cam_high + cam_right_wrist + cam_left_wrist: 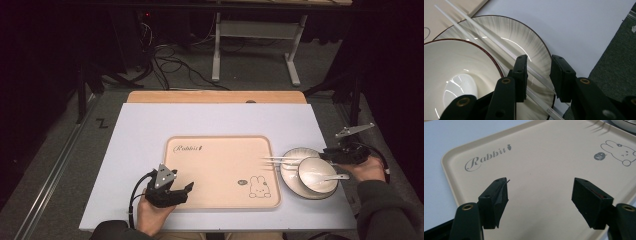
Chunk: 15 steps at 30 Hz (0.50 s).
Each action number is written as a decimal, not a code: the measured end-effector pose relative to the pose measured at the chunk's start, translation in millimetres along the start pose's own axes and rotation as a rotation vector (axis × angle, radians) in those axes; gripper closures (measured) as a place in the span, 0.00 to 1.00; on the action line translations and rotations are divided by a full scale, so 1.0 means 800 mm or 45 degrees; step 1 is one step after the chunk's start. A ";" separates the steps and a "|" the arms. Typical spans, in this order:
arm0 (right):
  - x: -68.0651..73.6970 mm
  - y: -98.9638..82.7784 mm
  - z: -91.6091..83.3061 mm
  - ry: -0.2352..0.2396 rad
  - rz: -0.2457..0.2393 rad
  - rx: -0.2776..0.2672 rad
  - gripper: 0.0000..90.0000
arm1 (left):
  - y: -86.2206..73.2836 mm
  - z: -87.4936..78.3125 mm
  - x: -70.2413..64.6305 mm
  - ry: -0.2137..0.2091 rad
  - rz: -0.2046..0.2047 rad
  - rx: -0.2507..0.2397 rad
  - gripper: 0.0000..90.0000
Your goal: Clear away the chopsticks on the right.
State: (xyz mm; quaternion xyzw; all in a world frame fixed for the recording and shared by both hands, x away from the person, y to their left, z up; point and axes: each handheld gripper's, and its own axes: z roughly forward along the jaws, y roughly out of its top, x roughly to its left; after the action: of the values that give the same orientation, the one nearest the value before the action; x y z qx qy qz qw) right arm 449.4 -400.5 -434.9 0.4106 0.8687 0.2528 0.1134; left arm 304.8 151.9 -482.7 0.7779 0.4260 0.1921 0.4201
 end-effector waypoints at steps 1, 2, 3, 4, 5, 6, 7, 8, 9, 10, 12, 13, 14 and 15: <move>0.000 0.000 0.000 -0.002 -0.003 0.005 0.75 | 0.000 0.000 0.000 0.000 0.000 -0.001 0.33; 0.000 0.001 0.002 0.008 -0.006 0.005 0.75 | 0.000 0.000 0.000 0.000 0.000 -0.001 0.33; 0.000 0.001 0.002 0.009 -0.006 0.015 0.75 | 0.000 0.000 0.000 -0.001 0.001 -0.001 0.33; 0.000 0.001 0.003 0.015 -0.008 0.019 0.75 | 0.000 0.000 0.000 -0.001 0.000 -0.001 0.33; 0.000 0.001 0.004 0.012 -0.014 0.017 0.75 | 0.000 0.000 0.000 -0.003 0.002 0.001 0.33; 0.000 0.001 0.005 0.011 -0.021 0.024 0.75 | 0.000 0.000 0.000 -0.003 0.003 0.002 0.33; 0.000 0.001 0.006 0.015 -0.015 0.027 0.75 | 0.000 0.000 0.000 -0.004 0.006 0.006 0.33; 0.000 0.000 0.007 0.014 -0.017 0.025 0.75 | 0.000 0.001 -0.001 -0.004 0.007 0.006 0.33; -0.001 0.000 0.007 0.013 -0.031 0.024 0.75 | 0.000 0.001 -0.001 -0.005 0.007 0.005 0.33; 0.000 0.000 0.007 0.012 -0.037 0.031 0.75 | 0.000 0.001 -0.001 -0.005 0.009 0.005 0.33; 0.001 0.000 0.009 0.012 -0.036 0.032 0.75 | 0.000 0.001 -0.001 -0.003 0.007 0.002 0.33; 0.001 0.001 0.009 0.010 -0.050 0.044 0.75 | 0.000 0.001 -0.001 0.000 0.005 -0.001 0.33; 0.002 0.001 0.010 0.013 -0.045 0.043 0.75 | 0.000 0.000 -0.001 0.003 0.007 -0.001 0.32; 0.002 0.001 0.010 0.011 -0.045 0.046 0.75 | 0.000 0.000 -0.001 0.006 0.002 -0.005 0.32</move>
State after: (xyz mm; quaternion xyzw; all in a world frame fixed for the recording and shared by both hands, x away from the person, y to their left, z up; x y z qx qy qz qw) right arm 452.5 -396.0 -441.3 0.3961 0.8808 0.2367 0.1065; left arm 304.4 151.4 -482.7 0.7769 0.4260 0.1953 0.4205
